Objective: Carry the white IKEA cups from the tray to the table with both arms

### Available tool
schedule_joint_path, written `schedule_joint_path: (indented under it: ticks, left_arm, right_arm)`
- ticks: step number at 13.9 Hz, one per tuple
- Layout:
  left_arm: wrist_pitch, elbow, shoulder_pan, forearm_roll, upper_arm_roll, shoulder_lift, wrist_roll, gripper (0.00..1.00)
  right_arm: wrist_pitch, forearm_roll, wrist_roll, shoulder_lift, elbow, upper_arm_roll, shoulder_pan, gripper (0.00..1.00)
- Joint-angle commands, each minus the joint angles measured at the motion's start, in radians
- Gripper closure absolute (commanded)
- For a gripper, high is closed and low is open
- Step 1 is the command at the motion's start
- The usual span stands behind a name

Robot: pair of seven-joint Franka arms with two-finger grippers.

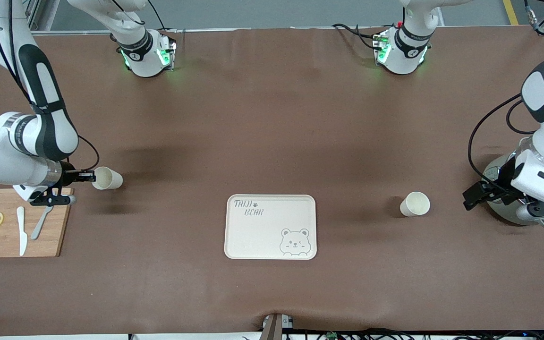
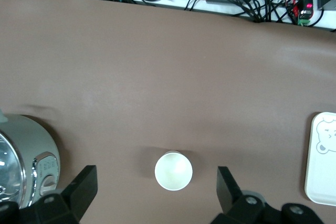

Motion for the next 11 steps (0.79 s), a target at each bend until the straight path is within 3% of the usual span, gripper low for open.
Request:
schedule_joint_path:
  ticks: [1,3,4,6,7,9,11]
  left_arm:
    - [-0.062,0.030,0.005,0.022,-0.002,-0.041,0.012,0.00]
    - [-0.122,0.047,0.005,0.022,-0.003,-0.073,0.012,0.00]
    - [-0.152,0.047,0.005,0.022,-0.005,-0.092,0.012,0.00]
    - [-0.212,0.048,0.007,0.022,0.000,-0.130,0.015,0.00]
    - [-0.243,0.048,0.007,0.022,0.003,-0.150,0.024,0.00]
    - [-0.307,0.047,0.004,0.019,0.008,-0.191,0.056,0.00]
    - [-0.358,0.032,-0.050,0.017,0.044,-0.248,0.061,0.00]
  right_arm:
    - [0.008,-0.015,-0.031,-0.032,-0.030,0.021,-0.041,1.00]
    - [0.010,-0.015,-0.029,-0.027,-0.039,0.023,-0.041,0.86]
    - [0.011,-0.015,-0.029,-0.023,-0.037,0.023,-0.041,0.85]
    - [0.016,-0.015,-0.029,-0.018,-0.039,0.023,-0.041,0.66]
    - [0.011,-0.013,-0.028,-0.018,-0.037,0.023,-0.041,0.39]
    - [-0.010,-0.013,-0.024,-0.020,-0.025,0.024,-0.041,0.00]
    - [-0.100,-0.013,-0.026,-0.023,0.044,0.024,-0.038,0.00]
